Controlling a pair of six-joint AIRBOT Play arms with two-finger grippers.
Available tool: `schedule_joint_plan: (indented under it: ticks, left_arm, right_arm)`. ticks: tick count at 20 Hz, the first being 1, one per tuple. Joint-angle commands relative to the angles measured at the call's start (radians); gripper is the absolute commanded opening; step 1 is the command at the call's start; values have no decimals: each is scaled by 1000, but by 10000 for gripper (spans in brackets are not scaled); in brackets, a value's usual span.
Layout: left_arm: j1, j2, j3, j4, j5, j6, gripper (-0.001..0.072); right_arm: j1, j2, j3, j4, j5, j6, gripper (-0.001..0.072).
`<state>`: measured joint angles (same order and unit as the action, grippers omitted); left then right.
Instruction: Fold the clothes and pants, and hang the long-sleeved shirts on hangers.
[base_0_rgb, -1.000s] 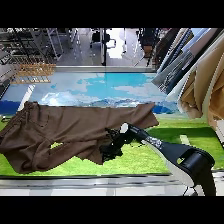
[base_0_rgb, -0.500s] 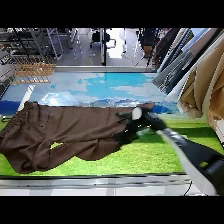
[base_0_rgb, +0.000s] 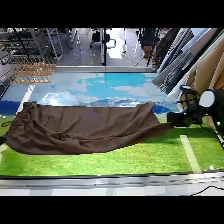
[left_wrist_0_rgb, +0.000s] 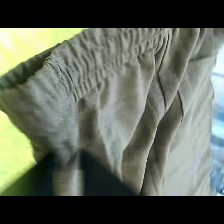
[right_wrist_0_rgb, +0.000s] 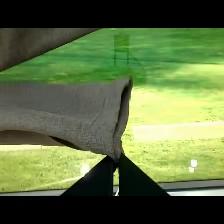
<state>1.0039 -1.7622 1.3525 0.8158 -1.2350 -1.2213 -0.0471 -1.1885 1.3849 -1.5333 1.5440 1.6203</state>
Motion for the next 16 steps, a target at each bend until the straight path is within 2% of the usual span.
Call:
schedule_joint_plan:
  ticks: [1, 3, 5, 7, 10, 12, 14, 16]
  left_arm:
    - [-38, -1, 0, -64, -39, 47, 7]
    - [-55, 5, 0, -206, -45, 60, 5]
    - [-56, 25, 0, -303, -50, 86, 5]
    - [-48, 58, 1, -253, -50, 111, 5]
    - [-29, 97, 1, -48, -49, 106, 5]
    - [-14, 115, 2, -1, -48, 99, 5]
    - [-13, 131, 18, -4, -50, 91, 4]
    - [-27, 134, 103, -8, -86, 43, 3]
  right_arm:
    - [-47, 14, 2, 3, -114, -29, 12]
    - [-47, 8, 2, 55, -193, -28, 12]
    - [-47, 8, 2, 72, -193, -15, 12]
    - [-54, 10, -6, 39, -84, -30, 11]
    - [-87, 85, -89, 46, 58, -143, 11]
    - [-122, 168, -130, 64, 130, -215, 11]
    - [-168, 209, -112, 64, 108, -235, 11]
    - [-216, 203, -80, 101, -41, -200, 11]
